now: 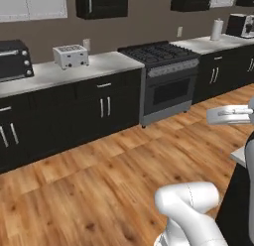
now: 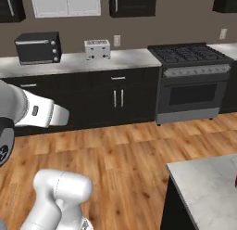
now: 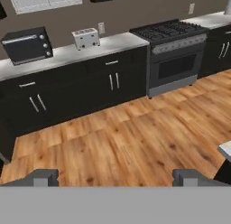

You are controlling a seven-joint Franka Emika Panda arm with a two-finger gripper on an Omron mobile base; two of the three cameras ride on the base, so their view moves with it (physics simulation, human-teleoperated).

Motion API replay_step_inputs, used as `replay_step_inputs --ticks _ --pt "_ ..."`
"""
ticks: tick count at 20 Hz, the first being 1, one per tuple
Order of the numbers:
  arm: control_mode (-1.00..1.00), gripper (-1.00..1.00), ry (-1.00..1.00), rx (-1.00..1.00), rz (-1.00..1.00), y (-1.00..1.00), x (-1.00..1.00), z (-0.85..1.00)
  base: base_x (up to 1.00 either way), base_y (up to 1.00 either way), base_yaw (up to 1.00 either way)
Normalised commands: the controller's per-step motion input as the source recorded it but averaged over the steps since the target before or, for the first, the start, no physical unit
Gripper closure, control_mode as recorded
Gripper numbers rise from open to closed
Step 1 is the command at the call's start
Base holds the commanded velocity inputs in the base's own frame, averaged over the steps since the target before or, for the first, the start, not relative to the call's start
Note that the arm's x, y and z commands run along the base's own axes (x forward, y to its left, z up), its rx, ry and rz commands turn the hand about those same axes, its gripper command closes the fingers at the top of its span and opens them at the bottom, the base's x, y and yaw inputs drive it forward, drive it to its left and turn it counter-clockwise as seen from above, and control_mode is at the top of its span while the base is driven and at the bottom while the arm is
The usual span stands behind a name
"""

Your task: Place the liquor on the top shelf of the fridge to keep it out of children's reach, and place the kiwi and avocado on lower shelves for easy access.

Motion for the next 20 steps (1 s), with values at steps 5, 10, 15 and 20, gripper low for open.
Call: replay_step_inputs --ticks 5,10,15,20 --pt "1.0 -1.0 0.0 0.0 0.0 0.0 0.0 0.0 0.8 0.23 -0.55" --pt "1.0 -1.0 0.0 0.0 0.0 0.0 0.0 0.0 0.75 0.21 -0.55" --pt "1.0 -1.0 0.0 0.0 0.0 0.0 0.0 0.0 0.63 0.17 -0.55" --pt "1.0 -1.0 0.0 0.0 0.0 0.0 0.0 0.0 0.58 0.15 -0.57"
